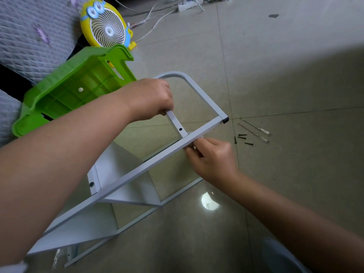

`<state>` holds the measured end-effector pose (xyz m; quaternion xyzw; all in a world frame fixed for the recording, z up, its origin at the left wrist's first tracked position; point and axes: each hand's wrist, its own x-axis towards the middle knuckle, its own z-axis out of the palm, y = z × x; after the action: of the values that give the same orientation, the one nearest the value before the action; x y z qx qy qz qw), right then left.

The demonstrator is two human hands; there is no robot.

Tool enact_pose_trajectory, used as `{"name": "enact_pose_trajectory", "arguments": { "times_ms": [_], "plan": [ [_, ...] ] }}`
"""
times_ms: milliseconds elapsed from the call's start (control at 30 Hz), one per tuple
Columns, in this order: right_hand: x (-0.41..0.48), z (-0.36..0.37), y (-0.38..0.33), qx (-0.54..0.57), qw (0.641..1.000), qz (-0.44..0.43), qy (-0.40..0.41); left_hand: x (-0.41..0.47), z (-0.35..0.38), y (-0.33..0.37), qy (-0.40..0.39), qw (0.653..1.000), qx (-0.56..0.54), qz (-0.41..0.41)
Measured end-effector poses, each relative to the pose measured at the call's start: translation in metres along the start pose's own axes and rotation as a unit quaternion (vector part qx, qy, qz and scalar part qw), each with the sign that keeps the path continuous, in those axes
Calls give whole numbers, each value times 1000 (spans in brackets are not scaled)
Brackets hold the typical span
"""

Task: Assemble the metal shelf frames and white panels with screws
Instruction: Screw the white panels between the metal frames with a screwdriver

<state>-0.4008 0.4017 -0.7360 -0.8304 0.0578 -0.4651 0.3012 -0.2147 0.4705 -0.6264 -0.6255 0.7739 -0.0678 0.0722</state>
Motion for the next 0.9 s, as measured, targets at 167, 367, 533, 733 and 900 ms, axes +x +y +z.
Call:
{"name": "enact_pose_trajectory", "arguments": {
  "times_ms": [167,367,533,733,900],
  "plan": [
    [-1,-1,-2,12,1000,-15,-2,3,0,-3,-11,1000,-4,6],
    [-1,-4,1,9,1000,-23,-13,3,1,-4,-21,1000,-5,11],
    [-1,-4,2,7,1000,-18,-14,3,0,-3,-25,1000,-1,11],
    [-2,-5,0,0,999,-29,-18,4,-2,-1,-39,999,4,3],
    [-2,-4,-1,3,1000,-24,-19,4,-5,0,-69,997,19,-11]
  ]
}}
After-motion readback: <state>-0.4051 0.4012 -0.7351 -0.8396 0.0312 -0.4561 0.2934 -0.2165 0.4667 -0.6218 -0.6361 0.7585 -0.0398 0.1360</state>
